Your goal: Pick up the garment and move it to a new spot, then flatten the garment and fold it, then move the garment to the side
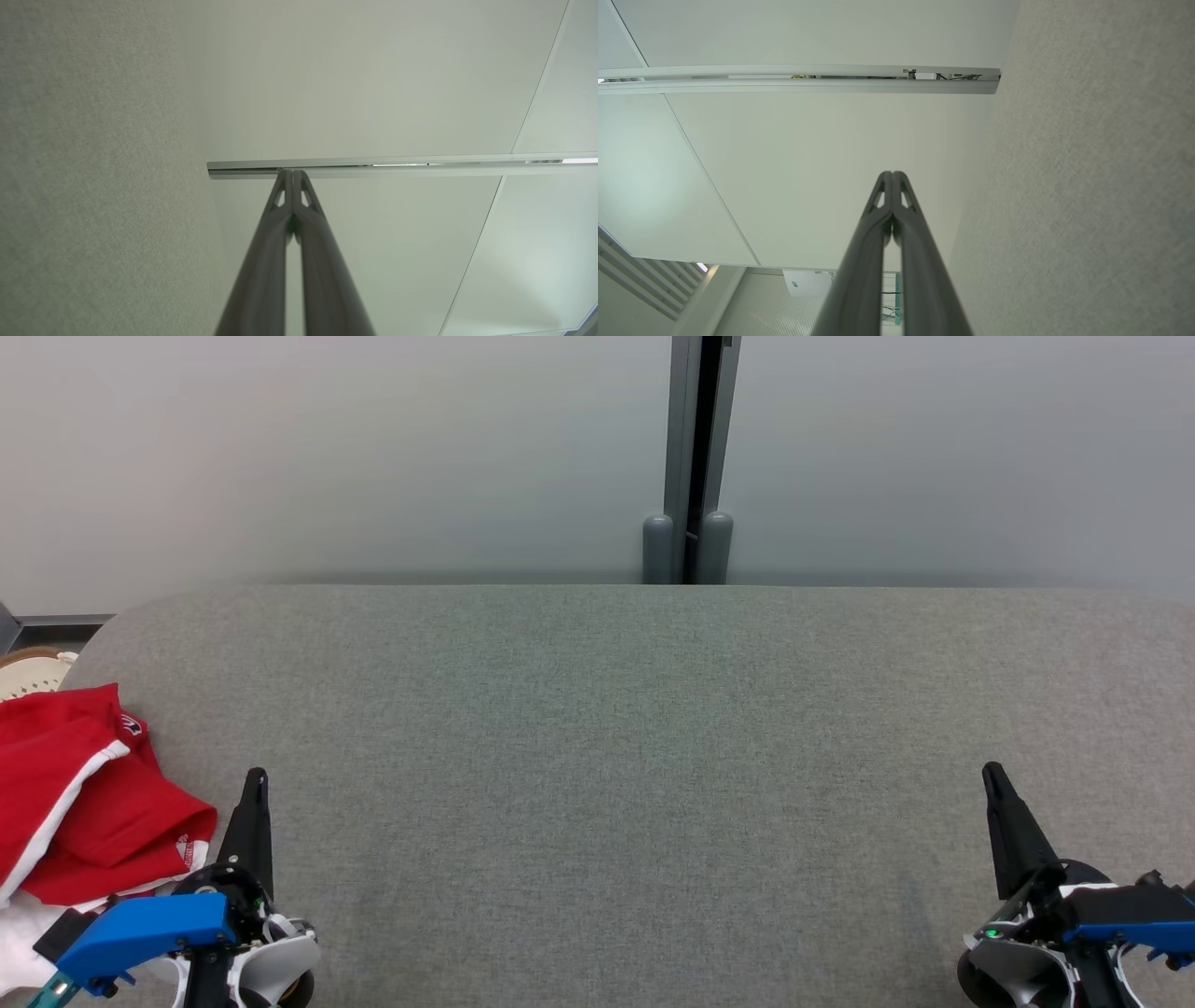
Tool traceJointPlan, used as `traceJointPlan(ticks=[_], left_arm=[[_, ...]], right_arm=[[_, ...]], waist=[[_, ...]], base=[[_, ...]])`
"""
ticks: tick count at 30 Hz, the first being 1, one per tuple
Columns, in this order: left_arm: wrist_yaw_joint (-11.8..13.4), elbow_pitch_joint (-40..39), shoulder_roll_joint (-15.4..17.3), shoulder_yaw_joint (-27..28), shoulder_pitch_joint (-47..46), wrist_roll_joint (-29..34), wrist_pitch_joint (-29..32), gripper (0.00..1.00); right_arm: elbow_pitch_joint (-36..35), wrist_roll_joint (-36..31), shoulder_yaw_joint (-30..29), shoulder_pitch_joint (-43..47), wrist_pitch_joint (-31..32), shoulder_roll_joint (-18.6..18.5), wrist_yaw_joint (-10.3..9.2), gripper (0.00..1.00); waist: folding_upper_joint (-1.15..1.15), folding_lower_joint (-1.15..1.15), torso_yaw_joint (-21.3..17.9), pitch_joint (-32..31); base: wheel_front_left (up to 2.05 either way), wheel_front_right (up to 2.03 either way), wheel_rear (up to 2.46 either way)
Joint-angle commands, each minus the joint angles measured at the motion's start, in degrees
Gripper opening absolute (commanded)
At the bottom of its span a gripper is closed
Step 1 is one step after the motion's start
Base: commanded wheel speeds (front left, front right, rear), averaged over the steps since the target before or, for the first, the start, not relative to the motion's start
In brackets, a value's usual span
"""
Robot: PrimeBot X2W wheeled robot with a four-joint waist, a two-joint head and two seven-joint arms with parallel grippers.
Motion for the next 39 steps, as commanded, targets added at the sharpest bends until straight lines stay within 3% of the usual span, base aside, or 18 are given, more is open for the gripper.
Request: traceJointPlan(ticks=[1,14,15,25,39], left_arm=[[-0.13,-0.28,-0.07,0.03,-0.57,-0.11,0.15,0.00],[-0.13,-0.28,-0.07,0.03,-0.57,-0.11,0.15,0.00],[0.00,0.19,0.00,0.00,0.06,0.01,-0.02,1.00],[-0.01,1.90,0.11,-0.43,1.24,2.99,-2.28,1.00],[-0.02,1.14,0.04,-0.60,1.13,20.08,-5.96,1.00]], right_arm=[[-0.20,0.11,-0.12,-0.65,0.10,-0.36,0.04,0.00],[-0.20,0.11,-0.12,-0.65,0.10,-0.36,0.05,0.00],[0.14,-0.01,0.01,0.08,-0.01,0.03,0.00,1.00],[1.28,-3.01,2.03,1.26,-2.22,-0.35,-0.06,1.00],[1.45,-18.37,1.86,0.41,-5.92,0.01,-0.04,1.00]], waist=[[0.00,0.00,0.00,0.00],[0.00,0.00,0.00,0.00],[0.00,0.00,0.00,0.00],[0.00,0.00,0.11,0.08],[0.00,0.00,0.47,1.05]], base=[[0.00,0.00,0.00],[0.00,0.00,0.00],[0.00,0.00,0.00],[0.00,0.00,0.00],[0.00,0.00,0.00]])
